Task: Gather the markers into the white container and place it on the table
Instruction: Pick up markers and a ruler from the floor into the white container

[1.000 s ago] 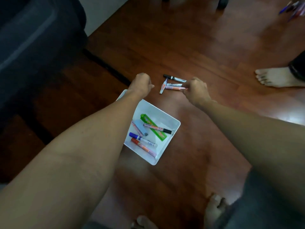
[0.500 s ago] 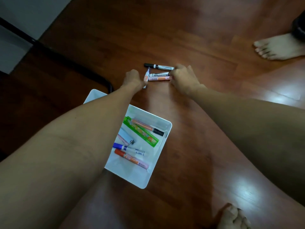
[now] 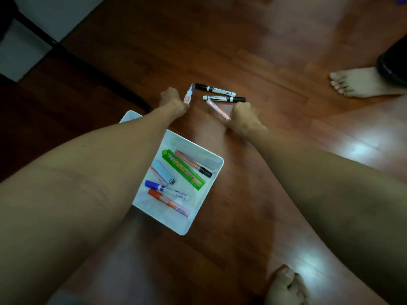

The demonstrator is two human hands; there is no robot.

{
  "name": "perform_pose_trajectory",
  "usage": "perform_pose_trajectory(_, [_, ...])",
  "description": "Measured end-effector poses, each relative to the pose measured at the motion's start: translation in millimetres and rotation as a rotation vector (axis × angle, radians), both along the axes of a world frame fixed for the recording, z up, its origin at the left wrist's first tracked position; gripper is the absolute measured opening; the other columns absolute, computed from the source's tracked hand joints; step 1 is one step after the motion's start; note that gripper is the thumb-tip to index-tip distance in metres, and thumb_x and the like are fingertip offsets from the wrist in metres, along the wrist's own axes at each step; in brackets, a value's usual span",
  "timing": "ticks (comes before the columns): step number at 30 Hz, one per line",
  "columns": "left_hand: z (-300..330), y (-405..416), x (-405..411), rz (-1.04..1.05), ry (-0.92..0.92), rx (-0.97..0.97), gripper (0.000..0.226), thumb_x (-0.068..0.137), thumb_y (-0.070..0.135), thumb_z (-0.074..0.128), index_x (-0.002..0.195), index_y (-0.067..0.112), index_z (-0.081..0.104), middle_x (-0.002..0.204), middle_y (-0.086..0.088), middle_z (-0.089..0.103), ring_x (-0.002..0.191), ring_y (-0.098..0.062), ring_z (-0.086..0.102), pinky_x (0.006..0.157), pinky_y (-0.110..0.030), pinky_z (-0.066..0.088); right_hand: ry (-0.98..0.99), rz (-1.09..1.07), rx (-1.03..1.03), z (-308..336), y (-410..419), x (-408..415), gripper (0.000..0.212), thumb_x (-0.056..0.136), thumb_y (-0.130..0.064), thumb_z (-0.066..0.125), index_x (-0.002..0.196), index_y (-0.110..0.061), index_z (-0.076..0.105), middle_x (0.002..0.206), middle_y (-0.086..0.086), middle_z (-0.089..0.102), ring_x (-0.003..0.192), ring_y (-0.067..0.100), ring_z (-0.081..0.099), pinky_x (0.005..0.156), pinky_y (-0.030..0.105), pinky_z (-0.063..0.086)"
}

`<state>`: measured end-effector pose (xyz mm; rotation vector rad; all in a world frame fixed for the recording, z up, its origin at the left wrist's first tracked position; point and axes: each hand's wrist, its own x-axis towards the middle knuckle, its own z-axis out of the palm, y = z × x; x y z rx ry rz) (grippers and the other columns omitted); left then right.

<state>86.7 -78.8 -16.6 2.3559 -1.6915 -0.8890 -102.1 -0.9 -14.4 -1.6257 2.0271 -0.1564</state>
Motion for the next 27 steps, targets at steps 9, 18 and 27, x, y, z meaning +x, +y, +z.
perform_pose_trajectory(9, [57,28,44,0.244,0.207,-0.058,0.053,0.07,0.032,0.086,0.109,0.002,0.068,0.112,-0.019,0.073,0.093,-0.032,0.076,0.082,-0.041,0.063,-0.346,-0.284,-0.055,104,19,36,0.026,0.075,-0.026,0.071,0.094,-0.011,0.079,0.066,0.006,0.068,0.061,0.015,0.06,0.056,0.02,0.044])
perform_pose_trajectory(18, [118,146,75,0.395,0.323,0.014,0.039,0.082,0.024,0.08,0.111,-0.001,0.071,0.107,-0.012,0.076,0.084,-0.021,0.076,0.054,-0.024,0.051,-0.392,-0.256,0.011,146,67,90,0.024,0.078,-0.025,0.071,0.085,-0.004,0.08,0.082,0.011,0.076,0.071,0.016,0.066,0.064,0.033,0.057])
perform_pose_trajectory(27, [101,202,91,0.408,0.318,0.054,0.048,0.076,0.036,0.084,0.106,0.002,0.068,0.105,-0.013,0.074,0.094,-0.024,0.075,0.069,-0.029,0.061,-0.349,-0.187,0.189,120,118,113,0.027,0.075,-0.023,0.081,0.092,-0.003,0.078,0.094,0.01,0.076,0.075,0.015,0.068,0.068,0.03,0.057])
